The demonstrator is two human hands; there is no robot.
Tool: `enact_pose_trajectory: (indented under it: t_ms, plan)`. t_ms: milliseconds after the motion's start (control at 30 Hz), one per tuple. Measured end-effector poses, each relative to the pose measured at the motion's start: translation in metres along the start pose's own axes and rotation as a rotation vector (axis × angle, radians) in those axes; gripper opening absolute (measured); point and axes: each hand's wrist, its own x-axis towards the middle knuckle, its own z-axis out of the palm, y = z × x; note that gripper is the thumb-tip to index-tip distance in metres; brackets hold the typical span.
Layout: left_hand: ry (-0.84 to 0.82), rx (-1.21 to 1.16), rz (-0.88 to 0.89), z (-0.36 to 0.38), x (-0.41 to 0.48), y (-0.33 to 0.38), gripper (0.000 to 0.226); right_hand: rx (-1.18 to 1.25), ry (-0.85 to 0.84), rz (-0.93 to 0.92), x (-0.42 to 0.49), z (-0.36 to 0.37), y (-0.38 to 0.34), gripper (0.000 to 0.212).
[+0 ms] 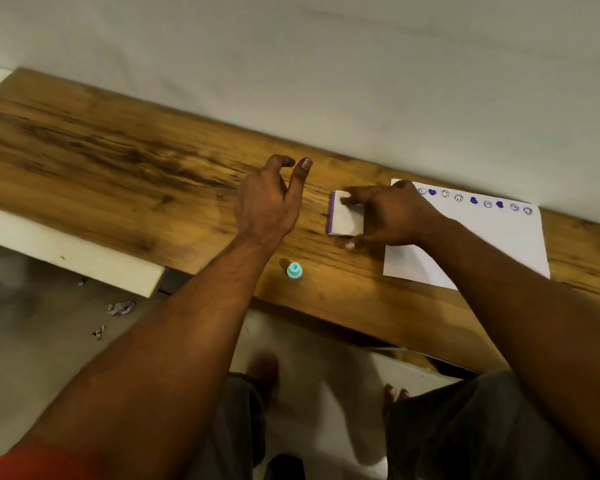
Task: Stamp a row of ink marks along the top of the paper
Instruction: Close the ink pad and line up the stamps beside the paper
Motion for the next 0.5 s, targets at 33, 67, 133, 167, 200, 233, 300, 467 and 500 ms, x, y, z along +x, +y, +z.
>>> enact_pose_trajectory:
  t_ms: [33,67,133,167,200,233,300,467,500]
  plan:
    - [0.002,-0.018,0.0,0.003,0.0,0.0,0.077,-0.048,0.031,-0.001,0.001,0.003,0.004,0.091]
    - [0.007,-0.034,-0.002,0.006,0.0,0.0,0.076,-0.071,0.064,0.007,0.003,0.005,0.009,0.089]
    - [0.021,-0.053,-0.014,0.009,0.0,0.002,0.072,-0.071,0.091,0.038,0.008,0.004,0.02,0.085]
    - [0.028,-0.054,-0.016,0.01,0.001,0.003,0.071,-0.061,0.091,0.058,0.011,0.004,0.025,0.084]
    - [0.031,-0.05,-0.012,0.011,0.001,0.003,0.069,-0.05,0.095,0.078,0.014,0.004,0.03,0.083]
    - [0.032,-0.047,-0.007,0.012,0.001,0.003,0.068,-0.035,0.105,0.099,0.017,0.005,0.033,0.083]
    - [0.028,-0.044,-0.006,0.013,0.0,0.001,0.064,-0.004,0.139,0.135,0.021,0.008,0.037,0.083]
    - [0.029,-0.034,-0.021,0.014,-0.001,-0.004,0.065,0.049,0.168,0.199,0.026,0.012,0.042,0.086]
    - [0.027,-0.034,-0.019,0.015,-0.001,-0.004,0.065,0.072,0.17,0.202,0.026,0.012,0.044,0.087]
